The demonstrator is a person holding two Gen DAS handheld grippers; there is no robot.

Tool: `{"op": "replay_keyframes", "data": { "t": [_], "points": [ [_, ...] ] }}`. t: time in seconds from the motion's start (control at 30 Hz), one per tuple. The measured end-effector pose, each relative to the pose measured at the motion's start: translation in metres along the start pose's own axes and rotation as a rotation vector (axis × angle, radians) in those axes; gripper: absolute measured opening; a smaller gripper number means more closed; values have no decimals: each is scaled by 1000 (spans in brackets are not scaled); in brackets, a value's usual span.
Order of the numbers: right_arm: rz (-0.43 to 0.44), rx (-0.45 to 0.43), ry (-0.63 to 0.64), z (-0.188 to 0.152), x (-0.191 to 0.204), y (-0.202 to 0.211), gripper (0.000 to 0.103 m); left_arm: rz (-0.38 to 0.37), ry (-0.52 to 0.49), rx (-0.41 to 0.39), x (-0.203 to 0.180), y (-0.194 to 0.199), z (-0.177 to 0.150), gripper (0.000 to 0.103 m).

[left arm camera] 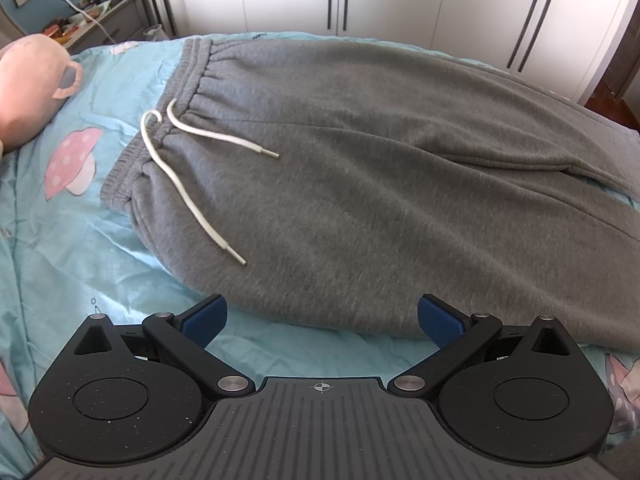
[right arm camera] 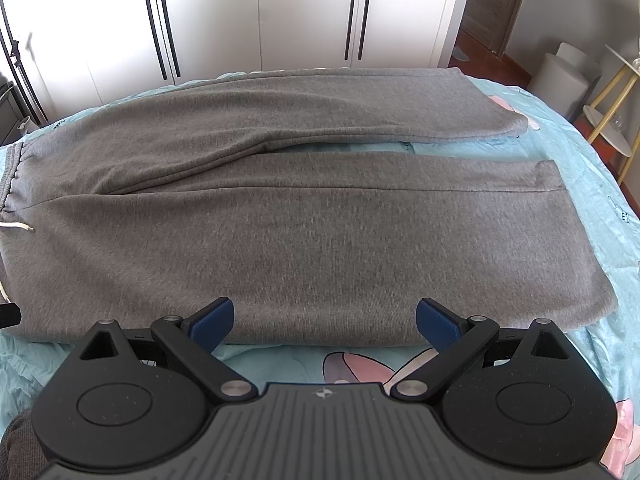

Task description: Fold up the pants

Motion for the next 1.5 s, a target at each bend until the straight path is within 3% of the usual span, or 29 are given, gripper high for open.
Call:
{"op": "replay_keyframes", "data": {
  "t": [1.5],
  "points": [
    [9,4,-21,-1,-4,-3,98,-14,19,7,4,0,0,103]
  ]
}}
Point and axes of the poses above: each gripper's, at about its wrist camera, not at the fingertips, and y roughly against the way its jaws point, x to its left, z to its top, the point moved 2 cm from there along -y, roughly the way its jaws point, and after that the axes turned 10 degrees about z, right-handed, at the moved point
